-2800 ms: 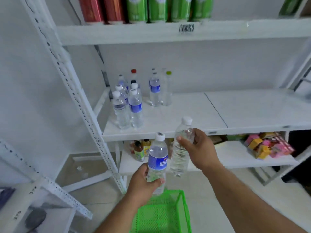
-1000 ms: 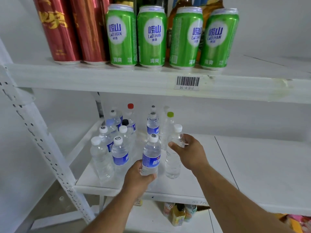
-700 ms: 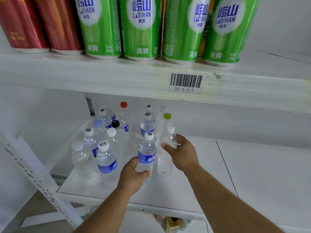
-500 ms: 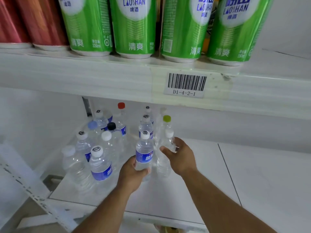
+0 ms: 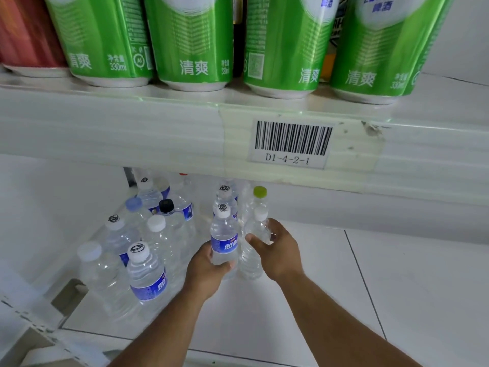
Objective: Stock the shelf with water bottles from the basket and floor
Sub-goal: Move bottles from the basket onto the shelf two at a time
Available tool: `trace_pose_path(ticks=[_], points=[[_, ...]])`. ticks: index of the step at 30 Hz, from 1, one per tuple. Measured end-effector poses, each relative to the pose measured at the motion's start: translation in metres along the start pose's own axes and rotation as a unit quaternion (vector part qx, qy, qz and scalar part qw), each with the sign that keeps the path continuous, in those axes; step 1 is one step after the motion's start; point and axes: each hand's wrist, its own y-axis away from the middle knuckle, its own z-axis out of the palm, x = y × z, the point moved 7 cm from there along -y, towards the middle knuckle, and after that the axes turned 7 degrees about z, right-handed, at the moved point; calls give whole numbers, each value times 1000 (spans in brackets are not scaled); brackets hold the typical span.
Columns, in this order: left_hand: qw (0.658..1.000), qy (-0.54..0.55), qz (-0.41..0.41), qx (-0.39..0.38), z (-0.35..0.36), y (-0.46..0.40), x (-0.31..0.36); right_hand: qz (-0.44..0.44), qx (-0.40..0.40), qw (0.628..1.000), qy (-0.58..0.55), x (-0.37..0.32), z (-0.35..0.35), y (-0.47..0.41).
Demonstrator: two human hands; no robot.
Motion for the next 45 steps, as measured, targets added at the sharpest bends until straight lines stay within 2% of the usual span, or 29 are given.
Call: trace_pose_path(ticks=[13,21,25,28,32,36,40,45], points=[[1000,-9,-1,-14,-1,-6,-4,-13,-2,1000,0,-9,-1,3],[999,-8,-34,-27,-3,10,-2,20,-19,1000,-2,0,-1,11],[997,-63,-30,-36,-8,32,4,52,-19,998,15,6,-3,27],[989,-123,-17,-78,-11,53,6,64,-10,996,64,15,-5,54],[939,-287,47,-186,-15,82,13,50,-20,984,173,22,-3,104],[877,-390,122,-253,-20,115,31,30,-33,941,335,34,4,155],[831,-437,176,-296,-13,154,47,42,-30,915,400,50,0,202],[797,-447,220,-342,18,206,58,76,-4,910,408,76,-29,259]])
